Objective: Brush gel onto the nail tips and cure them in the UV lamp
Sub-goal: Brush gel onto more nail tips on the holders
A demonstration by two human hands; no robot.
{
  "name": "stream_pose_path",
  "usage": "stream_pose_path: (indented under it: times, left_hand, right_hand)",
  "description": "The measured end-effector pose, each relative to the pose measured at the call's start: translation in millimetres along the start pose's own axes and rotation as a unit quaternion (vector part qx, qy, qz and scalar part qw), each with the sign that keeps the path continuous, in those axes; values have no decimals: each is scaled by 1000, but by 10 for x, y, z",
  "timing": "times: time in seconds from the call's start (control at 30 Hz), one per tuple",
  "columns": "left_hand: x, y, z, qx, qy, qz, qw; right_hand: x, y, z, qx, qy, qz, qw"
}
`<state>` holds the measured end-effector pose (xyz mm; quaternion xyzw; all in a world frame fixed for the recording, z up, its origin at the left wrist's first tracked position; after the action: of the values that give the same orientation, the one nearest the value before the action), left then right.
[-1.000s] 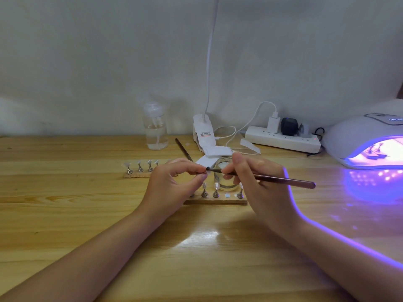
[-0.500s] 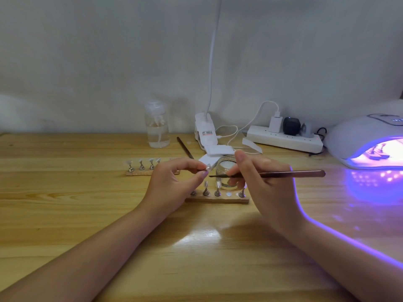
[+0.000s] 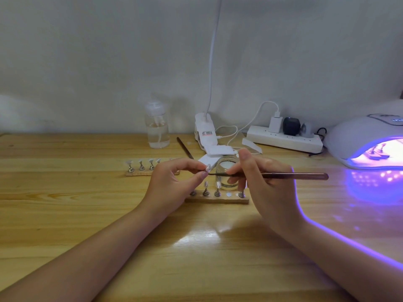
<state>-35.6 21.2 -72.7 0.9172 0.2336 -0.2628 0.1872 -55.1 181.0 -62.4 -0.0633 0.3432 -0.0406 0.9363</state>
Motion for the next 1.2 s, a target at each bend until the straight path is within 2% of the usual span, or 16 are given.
stream_pose_path:
  times: [0.17,0.37,0.63,0.77,1.03,1.2]
  left_hand:
    - [-2,-6,-2,2,-1,-3,1000]
    - [-12,-6,29,6,-8,-6,1000]
    - [-23,-13,57,8,-19,-8,1000]
    - [-19,-8,44,8,-24,-9,1000]
    - [-27,-13,52,11,-27,-8,1000]
    - [-28,-16,51,13,-40,-8,999]
  right_hand:
    - [-21,2,-13,23,7,13,1000]
    - [17,1,-2,0,1,11,1000]
    - [10,13,-33,41,23,21,999]
    - [34,-1,-34,12,-3,0,1000]
    - [6,-3,-36,55,32,26,998]
    - [9,8,-54,26,10,13,1000]
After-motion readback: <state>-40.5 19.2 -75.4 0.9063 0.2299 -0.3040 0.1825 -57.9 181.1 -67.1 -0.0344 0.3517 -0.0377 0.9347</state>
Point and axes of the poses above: each hand's wrist, its own x-axis away from the middle knuckle, its own y-axis out of the back of the hand, z = x × y, the point moved 2 cm from there along -x, towards the middle knuckle, and after that the axes turned 12 degrees about -z, right-handed, at the moved point
